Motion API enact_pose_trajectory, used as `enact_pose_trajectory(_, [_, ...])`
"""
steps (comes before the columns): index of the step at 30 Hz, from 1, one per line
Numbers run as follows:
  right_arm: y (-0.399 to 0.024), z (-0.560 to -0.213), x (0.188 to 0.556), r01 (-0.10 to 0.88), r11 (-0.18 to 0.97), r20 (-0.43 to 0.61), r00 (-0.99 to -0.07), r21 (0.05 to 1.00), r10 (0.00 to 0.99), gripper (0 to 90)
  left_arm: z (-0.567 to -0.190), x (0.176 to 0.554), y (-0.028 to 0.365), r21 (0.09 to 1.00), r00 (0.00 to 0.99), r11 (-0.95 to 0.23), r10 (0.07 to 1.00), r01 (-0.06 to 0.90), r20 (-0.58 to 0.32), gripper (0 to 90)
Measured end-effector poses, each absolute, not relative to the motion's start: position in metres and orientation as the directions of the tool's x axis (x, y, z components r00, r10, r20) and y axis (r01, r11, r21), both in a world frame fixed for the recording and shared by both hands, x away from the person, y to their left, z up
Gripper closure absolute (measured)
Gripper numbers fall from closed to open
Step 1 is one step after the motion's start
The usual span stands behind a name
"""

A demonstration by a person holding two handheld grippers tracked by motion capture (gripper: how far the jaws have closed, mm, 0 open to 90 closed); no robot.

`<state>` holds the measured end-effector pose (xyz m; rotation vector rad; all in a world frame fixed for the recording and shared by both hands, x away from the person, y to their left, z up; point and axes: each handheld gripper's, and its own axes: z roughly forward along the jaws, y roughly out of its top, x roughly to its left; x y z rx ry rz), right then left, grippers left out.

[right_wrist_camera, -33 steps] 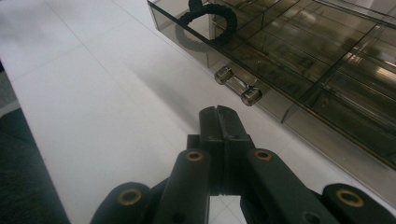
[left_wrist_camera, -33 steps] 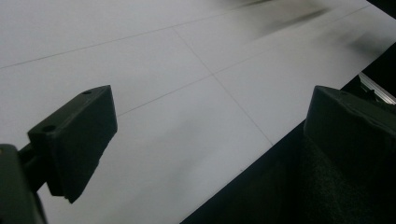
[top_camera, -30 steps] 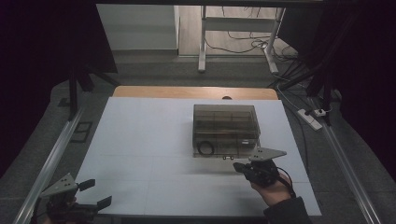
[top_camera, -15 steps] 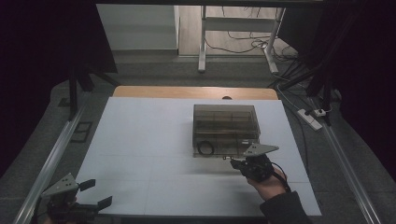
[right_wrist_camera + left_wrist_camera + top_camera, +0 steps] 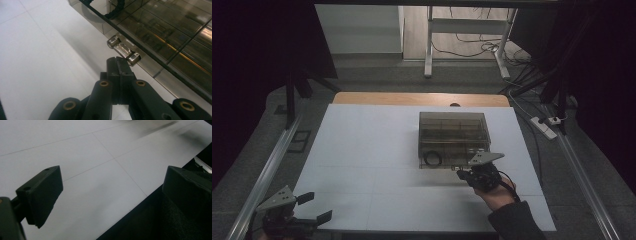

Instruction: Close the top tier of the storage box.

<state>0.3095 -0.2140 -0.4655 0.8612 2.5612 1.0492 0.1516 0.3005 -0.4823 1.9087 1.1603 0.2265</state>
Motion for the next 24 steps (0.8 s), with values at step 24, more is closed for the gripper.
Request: enact_pose_trajectory(24, [-0.209, -0.461, 0.326, 0.425, 0.549, -0.014, -0.782, 0.720, 0.623, 89.2, -0.482, 0.152, 0.300, 0.748, 0.550, -0.193, 0.793, 0.635, -0.263, 4.1])
